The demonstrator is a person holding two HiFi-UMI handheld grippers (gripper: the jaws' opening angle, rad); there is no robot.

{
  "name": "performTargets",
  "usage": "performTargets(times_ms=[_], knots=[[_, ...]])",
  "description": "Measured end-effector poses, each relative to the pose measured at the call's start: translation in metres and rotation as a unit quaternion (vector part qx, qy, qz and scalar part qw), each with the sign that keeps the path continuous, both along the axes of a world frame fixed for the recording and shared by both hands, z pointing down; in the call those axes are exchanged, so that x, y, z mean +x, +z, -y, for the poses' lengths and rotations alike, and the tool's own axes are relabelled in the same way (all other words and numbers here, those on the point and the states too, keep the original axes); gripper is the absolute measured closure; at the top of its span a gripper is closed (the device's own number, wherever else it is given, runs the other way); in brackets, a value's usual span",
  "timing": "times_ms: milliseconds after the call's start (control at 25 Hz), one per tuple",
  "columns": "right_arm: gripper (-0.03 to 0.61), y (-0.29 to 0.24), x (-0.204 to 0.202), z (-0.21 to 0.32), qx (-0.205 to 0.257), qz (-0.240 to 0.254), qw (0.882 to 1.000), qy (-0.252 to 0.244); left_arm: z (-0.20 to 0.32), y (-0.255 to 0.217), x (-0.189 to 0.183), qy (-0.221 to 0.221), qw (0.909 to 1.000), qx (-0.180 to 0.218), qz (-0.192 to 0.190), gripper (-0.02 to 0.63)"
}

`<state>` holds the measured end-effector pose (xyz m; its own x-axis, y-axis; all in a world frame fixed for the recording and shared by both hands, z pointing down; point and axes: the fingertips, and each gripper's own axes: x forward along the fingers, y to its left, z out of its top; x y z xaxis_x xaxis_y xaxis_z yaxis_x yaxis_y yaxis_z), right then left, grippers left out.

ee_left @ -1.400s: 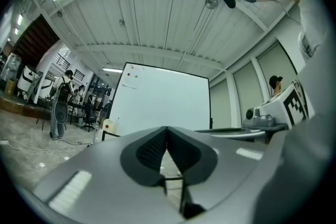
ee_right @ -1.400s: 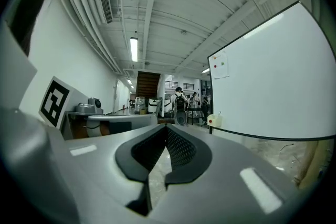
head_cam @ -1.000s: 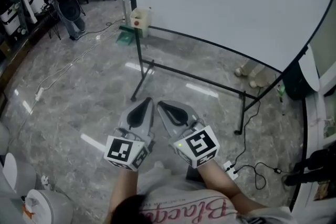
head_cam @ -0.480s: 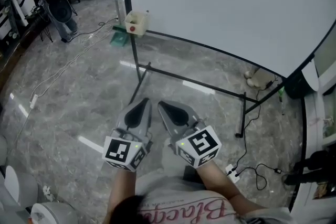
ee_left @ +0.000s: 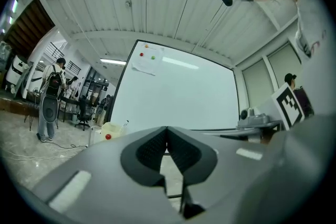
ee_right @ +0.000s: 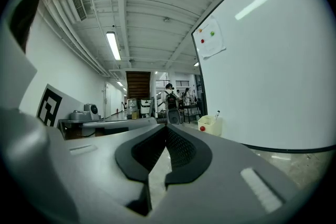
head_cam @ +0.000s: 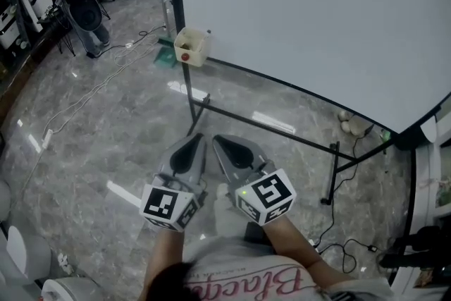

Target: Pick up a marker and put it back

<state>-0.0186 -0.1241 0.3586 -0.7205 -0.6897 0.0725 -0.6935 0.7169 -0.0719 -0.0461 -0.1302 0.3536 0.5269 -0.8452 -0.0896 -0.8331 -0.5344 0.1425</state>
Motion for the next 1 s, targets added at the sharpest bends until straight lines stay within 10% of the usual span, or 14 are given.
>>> performTargets(times_ms=[1000], knots=[[0.577, -0.010, -0.010, 0.219, 0.006, 0.020, 1.000, -0.009, 0.212, -0.011, -0.023, -0.034, 0.9994, 0.008, 0.005, 0.617]])
